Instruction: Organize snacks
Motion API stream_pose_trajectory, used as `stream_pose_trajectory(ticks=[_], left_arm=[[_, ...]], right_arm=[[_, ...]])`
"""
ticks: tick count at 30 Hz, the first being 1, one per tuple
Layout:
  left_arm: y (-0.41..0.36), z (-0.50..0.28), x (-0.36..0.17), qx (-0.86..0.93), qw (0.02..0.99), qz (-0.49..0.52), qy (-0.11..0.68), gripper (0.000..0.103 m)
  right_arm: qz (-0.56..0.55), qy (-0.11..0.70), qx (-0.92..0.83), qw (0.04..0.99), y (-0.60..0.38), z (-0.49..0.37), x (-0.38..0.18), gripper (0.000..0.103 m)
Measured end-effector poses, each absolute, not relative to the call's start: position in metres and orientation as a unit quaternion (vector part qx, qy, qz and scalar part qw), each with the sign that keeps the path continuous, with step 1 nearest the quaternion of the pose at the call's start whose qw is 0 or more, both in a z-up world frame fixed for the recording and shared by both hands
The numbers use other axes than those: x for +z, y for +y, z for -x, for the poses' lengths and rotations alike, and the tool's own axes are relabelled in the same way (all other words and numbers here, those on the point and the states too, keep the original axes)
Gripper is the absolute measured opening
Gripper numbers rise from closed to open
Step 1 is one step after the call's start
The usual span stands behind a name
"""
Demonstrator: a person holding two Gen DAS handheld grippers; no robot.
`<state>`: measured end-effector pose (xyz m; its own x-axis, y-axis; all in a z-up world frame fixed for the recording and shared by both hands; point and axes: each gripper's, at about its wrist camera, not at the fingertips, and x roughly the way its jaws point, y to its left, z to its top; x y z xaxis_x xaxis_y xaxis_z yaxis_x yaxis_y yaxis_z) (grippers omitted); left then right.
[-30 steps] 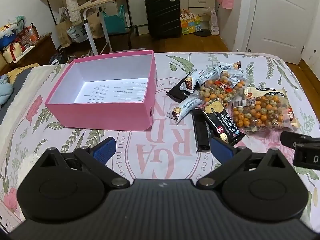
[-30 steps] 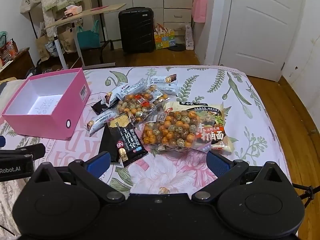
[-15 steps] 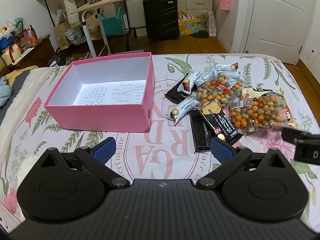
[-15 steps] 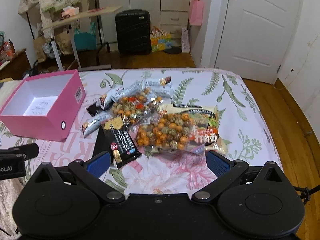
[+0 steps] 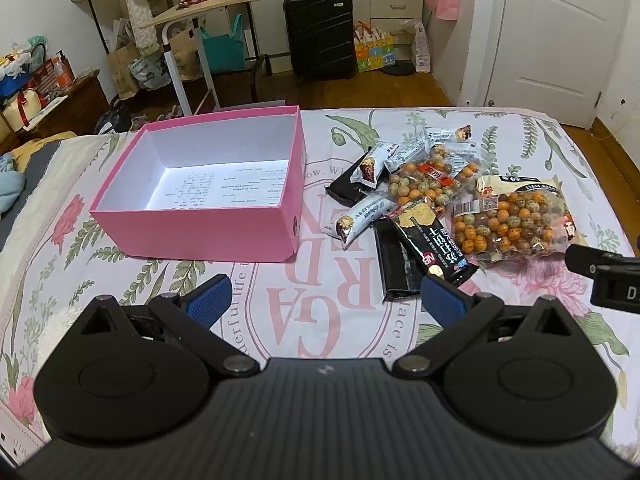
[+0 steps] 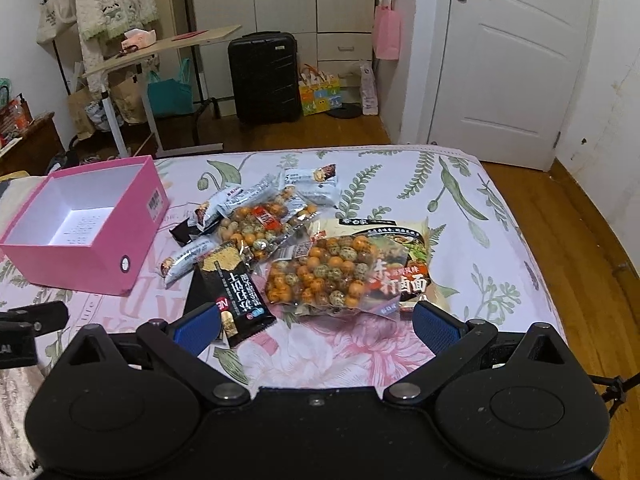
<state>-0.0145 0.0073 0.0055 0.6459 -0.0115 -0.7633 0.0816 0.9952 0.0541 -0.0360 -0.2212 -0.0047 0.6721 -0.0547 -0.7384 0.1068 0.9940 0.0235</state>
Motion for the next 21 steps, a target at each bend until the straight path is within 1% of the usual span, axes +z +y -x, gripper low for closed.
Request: stream_pose_trajectory(ticks=[21], left_arm=[[0.01, 0.016, -0.005, -0.02, 0.9, -0.023, 0.436, 0.103]], right_arm=[[-0.025, 0.4, -0.035, 0.916, -0.221, 0.043, 0.0, 0.103]])
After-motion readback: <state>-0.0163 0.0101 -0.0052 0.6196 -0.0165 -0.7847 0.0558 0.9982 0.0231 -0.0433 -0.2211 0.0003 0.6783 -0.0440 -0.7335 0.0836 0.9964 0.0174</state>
